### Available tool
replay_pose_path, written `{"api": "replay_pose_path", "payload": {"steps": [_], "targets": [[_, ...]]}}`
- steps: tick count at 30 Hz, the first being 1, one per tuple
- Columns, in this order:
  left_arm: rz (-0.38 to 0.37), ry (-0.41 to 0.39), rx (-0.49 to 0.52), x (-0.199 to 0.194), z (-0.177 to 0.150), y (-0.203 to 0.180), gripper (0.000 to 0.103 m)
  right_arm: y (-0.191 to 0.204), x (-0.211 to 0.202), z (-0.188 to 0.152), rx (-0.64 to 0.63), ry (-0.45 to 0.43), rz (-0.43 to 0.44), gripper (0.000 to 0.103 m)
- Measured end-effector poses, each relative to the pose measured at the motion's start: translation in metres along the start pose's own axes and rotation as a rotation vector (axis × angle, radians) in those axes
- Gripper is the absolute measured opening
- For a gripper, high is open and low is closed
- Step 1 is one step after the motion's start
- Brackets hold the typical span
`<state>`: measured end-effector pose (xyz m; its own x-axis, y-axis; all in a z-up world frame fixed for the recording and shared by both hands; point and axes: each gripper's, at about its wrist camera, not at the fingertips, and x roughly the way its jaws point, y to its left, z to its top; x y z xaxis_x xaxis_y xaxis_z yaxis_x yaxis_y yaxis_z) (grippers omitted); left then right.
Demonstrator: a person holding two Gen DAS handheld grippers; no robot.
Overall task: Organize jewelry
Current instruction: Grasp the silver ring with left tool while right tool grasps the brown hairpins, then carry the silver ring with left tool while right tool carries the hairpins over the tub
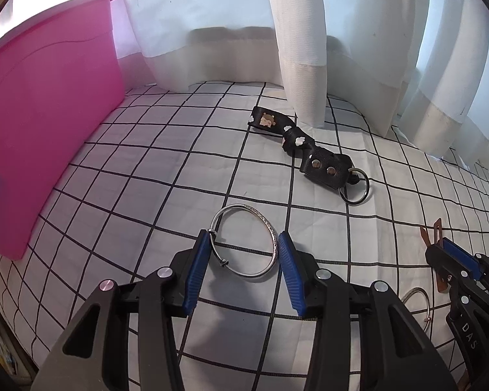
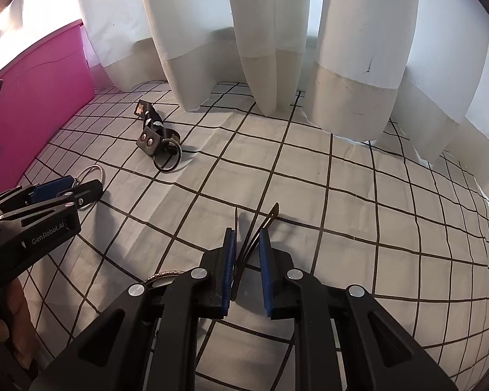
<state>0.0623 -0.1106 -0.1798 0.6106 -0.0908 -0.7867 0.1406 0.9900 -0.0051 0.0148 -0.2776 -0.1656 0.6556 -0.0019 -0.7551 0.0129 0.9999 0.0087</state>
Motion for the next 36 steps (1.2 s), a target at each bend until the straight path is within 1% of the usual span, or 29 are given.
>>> {"api": "replay_pose_path", "payload": {"steps": [11, 17, 24, 28, 32, 36], "targets": [[-0.02, -0.028, -0.024, -0.018, 0.002, 0.0, 0.042, -0.005, -0.012, 0.002, 0.004, -0.023, 0.031, 0.015], [-0.019, -0.052, -0.037, -0.039, 0.009, -0.001, 0.042, -0.007, -0.032, 0.011, -0.02, -0.04, 0.049, 0.015], [-0.002, -0.088, -0.062, -0.081, 0.026, 0.0, 0.042, -0.008, -0.063, 0.033, -0.058, -0.07, 0.095, 0.015], [0.012, -0.121, -0.103, -0.112, 0.038, 0.004, 0.042, -0.004, -0.081, 0.049, -0.091, -0.093, 0.132, 0.015], [0.03, -0.163, -0.136, -0.145, 0.051, 0.009, 0.042, 0.008, -0.104, 0.07, -0.126, -0.139, 0.185, 0.015], [0.038, -0.206, -0.167, -0.176, 0.066, 0.02, 0.042, 0.031, -0.129, 0.099, -0.177, -0.198, 0.24, 0.015]]}}
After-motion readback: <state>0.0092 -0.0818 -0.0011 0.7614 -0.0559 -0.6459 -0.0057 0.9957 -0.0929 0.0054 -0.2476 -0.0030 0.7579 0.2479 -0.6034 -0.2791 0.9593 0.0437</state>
